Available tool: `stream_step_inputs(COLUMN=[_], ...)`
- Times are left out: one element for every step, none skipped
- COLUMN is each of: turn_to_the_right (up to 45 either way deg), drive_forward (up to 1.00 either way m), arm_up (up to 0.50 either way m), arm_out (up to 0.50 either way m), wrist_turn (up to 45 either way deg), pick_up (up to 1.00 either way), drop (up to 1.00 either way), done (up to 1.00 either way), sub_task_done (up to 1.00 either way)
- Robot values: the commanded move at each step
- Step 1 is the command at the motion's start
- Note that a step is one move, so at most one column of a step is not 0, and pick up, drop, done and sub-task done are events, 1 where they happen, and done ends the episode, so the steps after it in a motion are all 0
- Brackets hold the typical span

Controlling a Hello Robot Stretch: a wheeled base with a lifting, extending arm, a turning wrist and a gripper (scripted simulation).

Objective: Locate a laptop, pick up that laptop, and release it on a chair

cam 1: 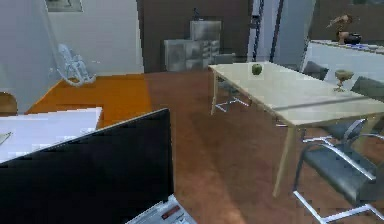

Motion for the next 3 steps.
stream_step_inputs(turn_to_the_right=[0.0,-3.0,0.0], drive_forward=[0.65,0.0,1.0], arm_up=[0.0,0.0,0.0], arm_out=[0.0,0.0,0.0], wrist_turn=[0.0,0.0,0.0], pick_up=[0.0,0.0,0.0], drop=[0.0,0.0,0.0], done=[0.0,0.0,0.0], sub_task_done=[0.0,0.0,0.0])
